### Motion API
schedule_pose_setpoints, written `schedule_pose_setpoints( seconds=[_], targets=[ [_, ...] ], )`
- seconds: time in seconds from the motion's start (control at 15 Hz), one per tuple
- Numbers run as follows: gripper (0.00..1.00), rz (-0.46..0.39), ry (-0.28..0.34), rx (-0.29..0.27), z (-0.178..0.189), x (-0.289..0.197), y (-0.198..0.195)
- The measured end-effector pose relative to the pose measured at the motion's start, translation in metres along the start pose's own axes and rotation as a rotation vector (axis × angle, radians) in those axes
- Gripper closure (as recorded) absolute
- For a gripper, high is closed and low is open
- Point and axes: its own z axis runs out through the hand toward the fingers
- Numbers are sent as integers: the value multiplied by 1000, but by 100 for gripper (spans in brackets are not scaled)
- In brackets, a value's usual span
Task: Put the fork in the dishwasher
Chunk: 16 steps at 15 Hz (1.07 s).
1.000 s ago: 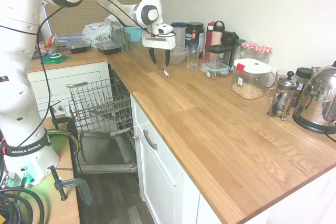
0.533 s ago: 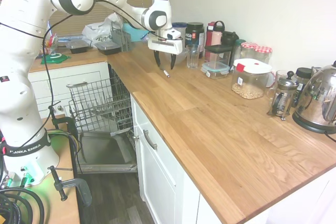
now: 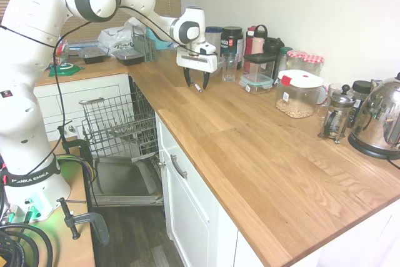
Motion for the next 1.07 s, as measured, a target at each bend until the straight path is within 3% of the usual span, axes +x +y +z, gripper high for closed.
schedule_pose_setpoints(
  seconds=[1.07],
  targets=[
    [100, -7, 11, -4, 4, 1, -2]
  ],
)
